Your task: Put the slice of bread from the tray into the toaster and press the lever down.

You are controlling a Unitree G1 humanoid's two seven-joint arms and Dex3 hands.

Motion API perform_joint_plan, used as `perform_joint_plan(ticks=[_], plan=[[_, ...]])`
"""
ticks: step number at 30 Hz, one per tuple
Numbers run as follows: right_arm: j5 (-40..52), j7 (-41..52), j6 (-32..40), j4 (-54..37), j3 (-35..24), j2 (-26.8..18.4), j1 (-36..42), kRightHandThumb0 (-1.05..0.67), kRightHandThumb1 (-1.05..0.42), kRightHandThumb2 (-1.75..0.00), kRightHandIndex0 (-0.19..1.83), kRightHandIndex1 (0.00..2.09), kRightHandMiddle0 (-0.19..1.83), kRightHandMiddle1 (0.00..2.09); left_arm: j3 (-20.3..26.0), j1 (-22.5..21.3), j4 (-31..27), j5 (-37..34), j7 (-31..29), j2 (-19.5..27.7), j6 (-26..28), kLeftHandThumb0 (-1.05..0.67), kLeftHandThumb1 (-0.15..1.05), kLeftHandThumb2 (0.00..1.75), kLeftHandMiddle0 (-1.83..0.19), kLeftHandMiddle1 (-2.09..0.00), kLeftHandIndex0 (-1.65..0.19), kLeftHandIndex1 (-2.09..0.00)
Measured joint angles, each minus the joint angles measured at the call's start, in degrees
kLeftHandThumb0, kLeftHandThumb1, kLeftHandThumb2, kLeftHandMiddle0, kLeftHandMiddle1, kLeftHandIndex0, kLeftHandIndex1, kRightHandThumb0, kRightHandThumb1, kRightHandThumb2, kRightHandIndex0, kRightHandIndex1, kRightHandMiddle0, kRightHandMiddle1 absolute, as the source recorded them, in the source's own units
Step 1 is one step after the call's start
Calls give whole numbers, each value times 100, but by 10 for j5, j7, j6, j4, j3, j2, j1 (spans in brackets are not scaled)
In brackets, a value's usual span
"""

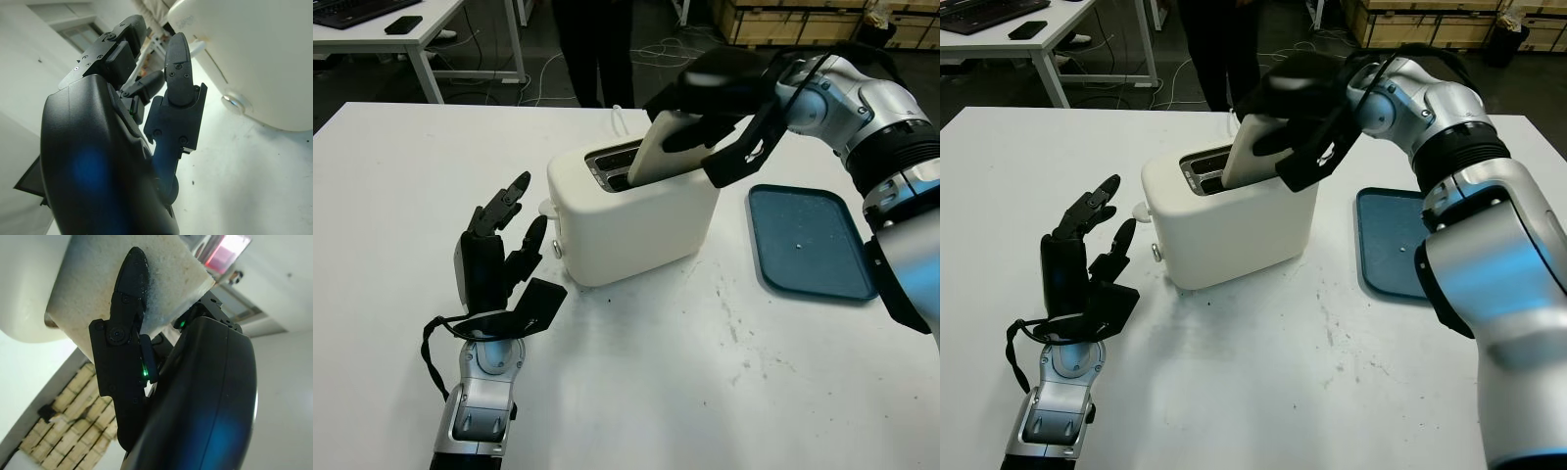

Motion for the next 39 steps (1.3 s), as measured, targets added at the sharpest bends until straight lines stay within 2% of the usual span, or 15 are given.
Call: perform_joint_plan(ticks=[8, 13, 17, 18, 20, 21, 24, 26, 27, 30, 34, 39], plan=[[-1, 5, -9, 0, 3, 15, 0, -41, -92, -43, 107, 175, 79, 175, -1, 0, 0, 1, 0, 0, 0, -40, 92, 34, -36, -87, -65, 0], [-1, 8, -15, -1, 3, 23, 0, -43, -92, -43, 108, 175, 80, 175, -1, 0, 0, 1, 1, 0, 0, -39, 92, 34, -36, -87, -64, 0], [-6, 0, -15, 0, 10, 26, 1, -52, -92, -39, 105, 175, 79, 175, -1, 0, 0, 0, 1, 0, 0, -41, 92, 34, -36, -89, -65, 0], [-11, -7, -15, 0, 13, 26, 1, -64, -92, -33, 90, 171, 72, 167, -1, 0, 0, 0, 1, 0, 0, -40, 92, 34, -36, -89, -65, -1], [-18, -16, -15, 0, 20, 26, 1, -79, -92, -28, 70, 156, 64, 149, -1, 0, 0, 0, 3, 0, 0, -40, 92, 34, -36, -89, -65, -1], [-21, -17, -15, 0, 22, 26, 1, -85, -92, -25, 55, 134, 60, 121, -1, 0, 0, 0, 3, 0, 0, -40, 92, 34, -36, -90, -65, -1], [-30, -17, -12, -1, 28, 26, 1, -90, -92, -21, 35, 84, 64, 41, -1, 0, 1, -1, 3, 0, 0, -40, 92, 34, -36, -90, -65, -1], [-31, -16, -11, -5, 30, 23, -2, -91, -92, -18, 29, 66, 63, 15, -1, 0, 1, 0, 3, 0, 0, -40, 92, 33, -36, -91, -65, -1], [-31, -16, -10, -7, 31, 22, -3, -92, -92, -16, 24, 58, 60, 7, -1, 0, 1, 0, 3, -1, 0, -40, 92, 33, -35, -91, -65, -1], [-32, -13, -2, -11, 33, 18, -7, -95, -92, -13, 14, 48, 51, 1, -1, 0, 1, 1, 3, -1, 0, -40, 92, 32, -36, -91, -66, -1], [-32, -7, -1, -11, 32, 14, -8, -98, -92, -8, 2, 41, 38, 0, -1, 0, 1, 3, 4, -1, 0, -39, 92, 32, -36, -90, -65, -1], [-27, 26, 10, -12, 14, 8, -11, -98, -91, -1, 0, 28, 28, 0, -1, 0, 1, 2, 4, -1, 0, -39, 92, 33, -36, -90, -65, -1]])
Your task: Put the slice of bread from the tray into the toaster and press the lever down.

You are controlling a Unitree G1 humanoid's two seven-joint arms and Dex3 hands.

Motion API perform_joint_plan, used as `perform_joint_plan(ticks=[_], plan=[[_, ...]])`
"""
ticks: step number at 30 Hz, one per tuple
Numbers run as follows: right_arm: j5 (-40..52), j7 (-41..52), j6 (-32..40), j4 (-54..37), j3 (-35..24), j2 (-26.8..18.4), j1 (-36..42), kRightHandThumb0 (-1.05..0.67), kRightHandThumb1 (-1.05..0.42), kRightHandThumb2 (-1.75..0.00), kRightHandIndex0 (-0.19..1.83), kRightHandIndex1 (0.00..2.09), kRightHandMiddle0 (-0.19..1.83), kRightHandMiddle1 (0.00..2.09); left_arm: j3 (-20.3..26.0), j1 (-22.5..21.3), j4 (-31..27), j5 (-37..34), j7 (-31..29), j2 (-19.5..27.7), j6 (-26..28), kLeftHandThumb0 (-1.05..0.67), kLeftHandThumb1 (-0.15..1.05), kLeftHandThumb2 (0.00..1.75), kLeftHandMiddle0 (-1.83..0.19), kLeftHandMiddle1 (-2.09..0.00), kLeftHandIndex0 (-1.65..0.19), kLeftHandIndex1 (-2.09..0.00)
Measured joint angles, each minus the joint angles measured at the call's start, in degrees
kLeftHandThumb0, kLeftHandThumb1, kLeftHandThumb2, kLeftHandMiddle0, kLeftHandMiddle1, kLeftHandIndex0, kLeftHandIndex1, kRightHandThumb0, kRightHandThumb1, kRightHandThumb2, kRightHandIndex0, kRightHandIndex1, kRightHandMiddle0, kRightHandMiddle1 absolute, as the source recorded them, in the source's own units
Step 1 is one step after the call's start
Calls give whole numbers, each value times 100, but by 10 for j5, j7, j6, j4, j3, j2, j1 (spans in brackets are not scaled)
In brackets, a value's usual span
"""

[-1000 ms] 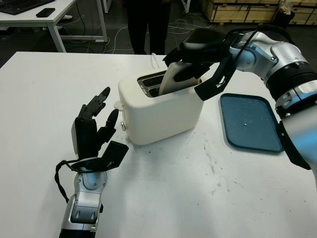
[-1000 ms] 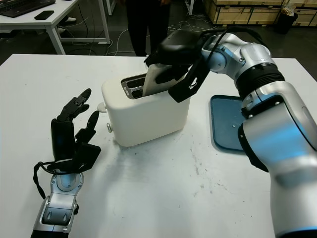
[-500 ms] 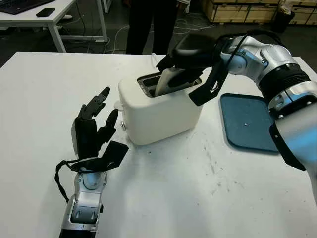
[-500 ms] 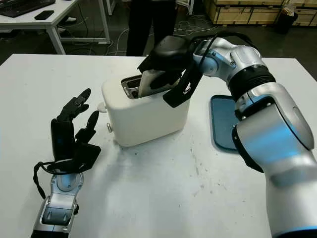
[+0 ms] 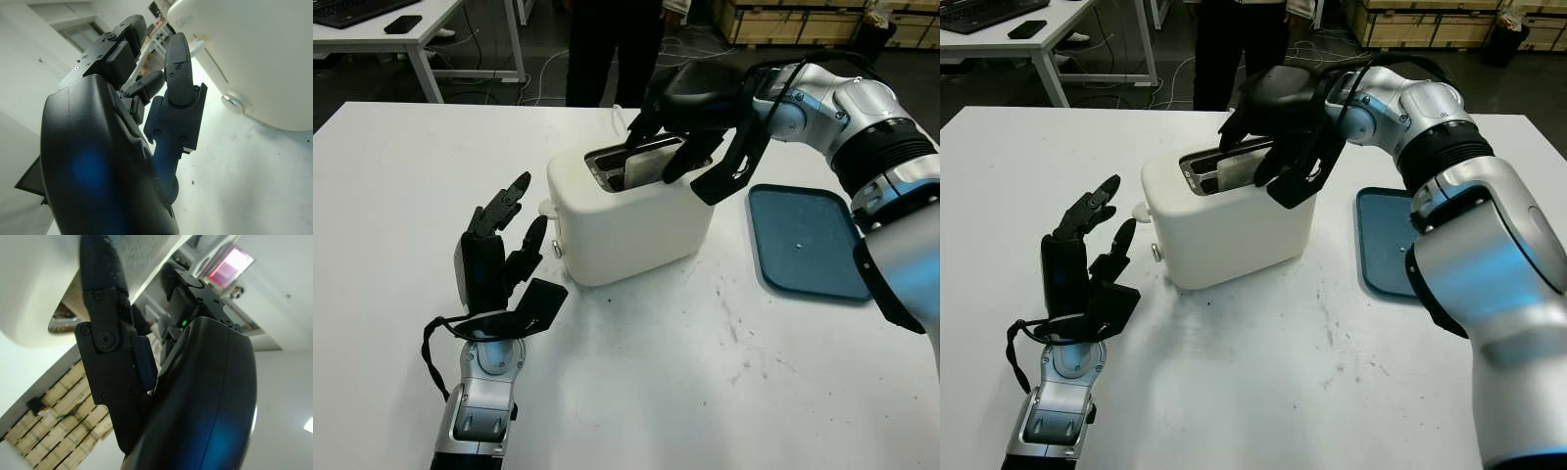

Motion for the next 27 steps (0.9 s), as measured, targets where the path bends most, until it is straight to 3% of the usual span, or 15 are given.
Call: perform_joint_plan(ticks=[5, 11, 15, 21, 27], plan=[[42, 14, 4, -2, -46, -10, 0, -102, -89, 0, 4, 44, 32, 2, 1, 0, 2, -1, 0, 1, 0, -39, 92, 33, -36, -89, -65, 0], [192, -25, -8, -34, -182, -26, 72, -81, -92, -2, 31, 64, 55, 11, 4, -1, 2, -1, -5, 13, 0, -40, 92, 33, -35, -89, -65, -1], [300, -80, -33, -86, -279, -25, 212, -55, -92, -1, 60, 31, 67, 4, 12, -11, 2, 0, -21, 35, 3, -38, 92, 30, -37, -90, -66, -1], [424, -86, -35, -223, -360, 14, 472, -41, -92, -3, 70, 21, 68, 1, 25, -39, 1, 9, -54, 96, 3, -34, 92, 20, -40, -92, -70, -3], [506, -80, 85, -447, -406, 63, 672, -28, -92, -1, 83, 13, 69, 1, 36, -54, -2, 20, -92, 167, -5, -32, 92, 7, -49, -92, -78, -6]])
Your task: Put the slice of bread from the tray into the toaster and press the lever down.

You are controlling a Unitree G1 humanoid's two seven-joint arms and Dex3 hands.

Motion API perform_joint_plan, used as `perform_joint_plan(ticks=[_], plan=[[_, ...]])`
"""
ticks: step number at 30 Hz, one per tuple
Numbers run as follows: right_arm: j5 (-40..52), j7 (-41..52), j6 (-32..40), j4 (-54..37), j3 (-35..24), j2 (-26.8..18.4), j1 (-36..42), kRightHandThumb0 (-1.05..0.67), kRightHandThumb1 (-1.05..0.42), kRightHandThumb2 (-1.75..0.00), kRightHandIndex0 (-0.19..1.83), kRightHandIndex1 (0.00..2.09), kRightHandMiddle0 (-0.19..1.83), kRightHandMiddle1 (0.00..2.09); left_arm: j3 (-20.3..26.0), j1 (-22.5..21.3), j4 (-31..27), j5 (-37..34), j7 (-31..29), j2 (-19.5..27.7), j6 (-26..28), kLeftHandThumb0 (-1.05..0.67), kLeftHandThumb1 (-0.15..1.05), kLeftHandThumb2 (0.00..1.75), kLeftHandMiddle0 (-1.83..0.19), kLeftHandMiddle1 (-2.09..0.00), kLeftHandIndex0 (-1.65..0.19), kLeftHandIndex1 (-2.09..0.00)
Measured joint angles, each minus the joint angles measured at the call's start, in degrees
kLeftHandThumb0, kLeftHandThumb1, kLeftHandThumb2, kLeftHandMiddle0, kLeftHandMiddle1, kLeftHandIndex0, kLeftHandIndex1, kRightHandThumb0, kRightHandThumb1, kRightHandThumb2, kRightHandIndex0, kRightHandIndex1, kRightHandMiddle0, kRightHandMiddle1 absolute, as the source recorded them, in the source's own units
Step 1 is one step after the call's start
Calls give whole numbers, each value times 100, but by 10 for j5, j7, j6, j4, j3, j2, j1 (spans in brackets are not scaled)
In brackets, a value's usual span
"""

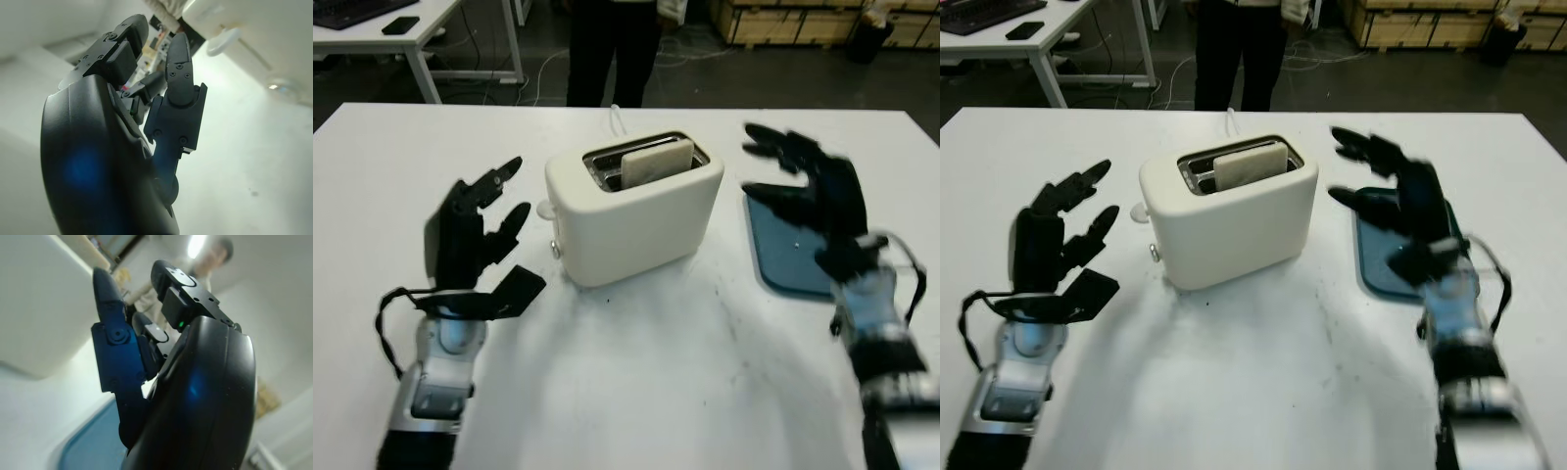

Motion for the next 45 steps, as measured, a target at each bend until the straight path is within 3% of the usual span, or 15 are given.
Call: perform_joint_plan(ticks=[4, 12, 17, 22, 27, 33, 41, 45], plan=[[0, -33, 72, -93, -17, 38, 65, -34, -92, -1, 93, 11, 75, 2, 3, -17, -10, 1, -27, 36, -7, -30, 88, 2, -56, -95, -84, -10], [-9, -42, 106, -108, -20, 79, 81, -34, -92, -4, 98, 6, 81, 2, 0, -32, -4, 4, -97, 102, -36, -17, 74, 0, -70, -103, -97, -15], [-15, -42, 106, -107, -24, 82, 79, -37, -92, -3, 100, 4, 84, 2, -8, -56, 26, 8, -121, 151, -96, -12, 62, 0, -79, -106, -110, -21], [-21, -41, 106, -105, -24, 85, 67, -43, -92, -3, 100, 2, 85, 1, -15, -90, 68, 31, -120, 187, -166, -18, 54, 0, -92, -113, -122, -23], [-22, -36, 106, -101, -25, 86, 65, -45, -92, -4, 99, 1, 86, 1, -23, -110, 96, 54, -119, 205, -201, -31, 63, 3, -95, -122, -131, -21], [-22, -28, 106, -101, -25, 86, 65, -45, -92, -3, 98, 0, 87, 1, -28, -120, 116, 84, -104, 206, -214, -46, 74, 3, -101, -109, -138, -18], [-22, -22, 105, -101, -24, 86, 65, -45, -92, -4, 98, 0, 87, 0, -28, -125, 129, 89, -69, 180, -204, -27, 65, 1, -109, -106, -135, -12], [-22, -16, 105, -101, -24, 87, 65, -44, -92, -4, 98, 0, 87, 0, -28, -125, 120, 86, -67, 158, -177, -28, 75, 4, -108, -115, -134, -10]])
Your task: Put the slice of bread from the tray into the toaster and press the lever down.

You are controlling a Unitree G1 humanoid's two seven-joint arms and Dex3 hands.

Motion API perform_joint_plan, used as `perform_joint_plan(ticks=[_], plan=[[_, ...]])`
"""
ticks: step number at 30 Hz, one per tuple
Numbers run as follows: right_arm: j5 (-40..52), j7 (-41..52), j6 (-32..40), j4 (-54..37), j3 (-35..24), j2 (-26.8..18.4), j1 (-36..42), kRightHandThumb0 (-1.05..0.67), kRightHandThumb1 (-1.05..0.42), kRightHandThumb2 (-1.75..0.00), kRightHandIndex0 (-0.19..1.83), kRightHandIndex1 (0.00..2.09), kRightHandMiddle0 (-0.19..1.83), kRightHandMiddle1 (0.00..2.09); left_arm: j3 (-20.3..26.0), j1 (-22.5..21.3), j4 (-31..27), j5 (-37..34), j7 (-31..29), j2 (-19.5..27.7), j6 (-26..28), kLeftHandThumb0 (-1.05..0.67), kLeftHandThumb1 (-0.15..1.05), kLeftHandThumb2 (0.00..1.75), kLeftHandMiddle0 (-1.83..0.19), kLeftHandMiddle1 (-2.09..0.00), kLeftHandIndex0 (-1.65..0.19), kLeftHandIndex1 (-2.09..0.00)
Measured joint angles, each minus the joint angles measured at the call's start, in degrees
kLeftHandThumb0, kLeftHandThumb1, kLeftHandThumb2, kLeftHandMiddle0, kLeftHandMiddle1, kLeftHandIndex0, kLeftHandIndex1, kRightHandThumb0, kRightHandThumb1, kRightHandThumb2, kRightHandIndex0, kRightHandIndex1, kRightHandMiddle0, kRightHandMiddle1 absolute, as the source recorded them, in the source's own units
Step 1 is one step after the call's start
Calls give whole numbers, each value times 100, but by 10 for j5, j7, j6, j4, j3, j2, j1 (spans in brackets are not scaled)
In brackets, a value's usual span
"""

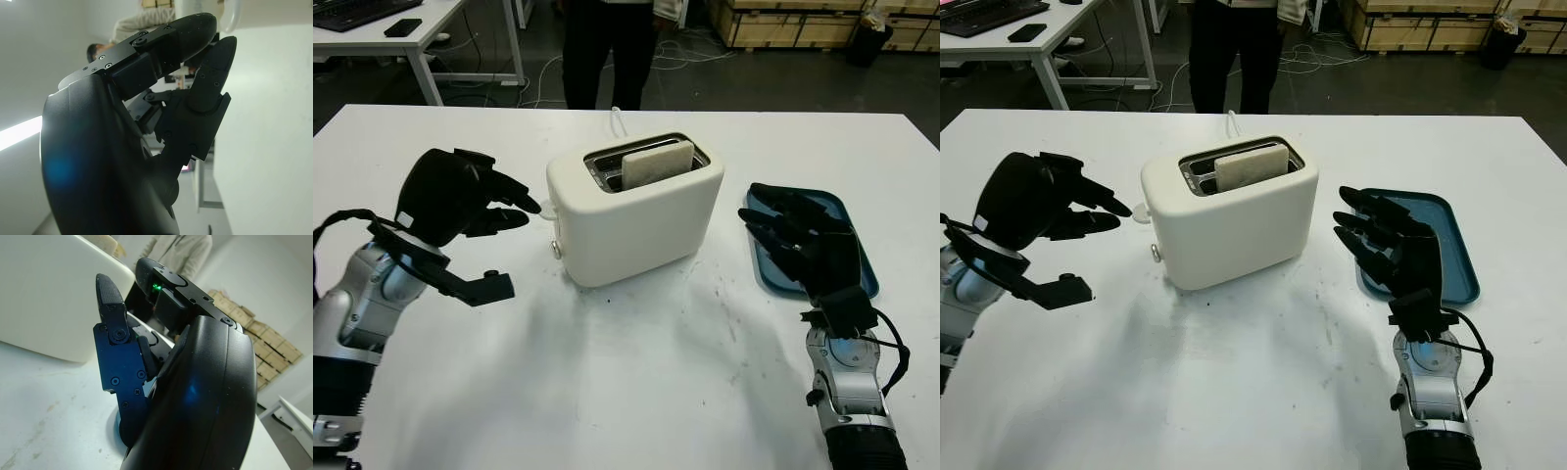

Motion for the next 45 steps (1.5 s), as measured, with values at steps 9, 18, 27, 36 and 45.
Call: perform_joint_plan(ticks=[9, 18, 27, 36, 45], plan=[[1, 8, -3, 8, 0, 3, 0, -44, -92, -4, 98, 0, 87, 0, -2, 3, -12, 6, 9, -25, 47, -31, 90, 3, -102, -127, -136, -13], [-1, 8, -3, 8, 0, 6, 0, -45, -92, -4, 99, 0, 87, 0, -15, 3, -10, 6, -14, -11, 48, -24, 83, 0, -103, -119, -134, -12], [0, 13, -3, 8, 0, 10, 0, -44, -92, -4, 99, 0, 86, 0, -19, -4, -19, 3, -72, 19, 53, -27, 80, 0, -110, -113, -137, -13], [0, 13, -3, 8, 0, 11, 0, -45, -92, -4, 98, 0, 87, 0, -18, -18, -27, -1, -85, 25, 61, -27, 76, 0, -123, -92, -141, -9], [0, 13, -3, 8, 0, 11, 0, -45, -92, -4, 99, 0, 87, 0, -33, -28, 7, 5, -38, -4, 48, -27, 78, 1, -122, -96, -141, -8]])
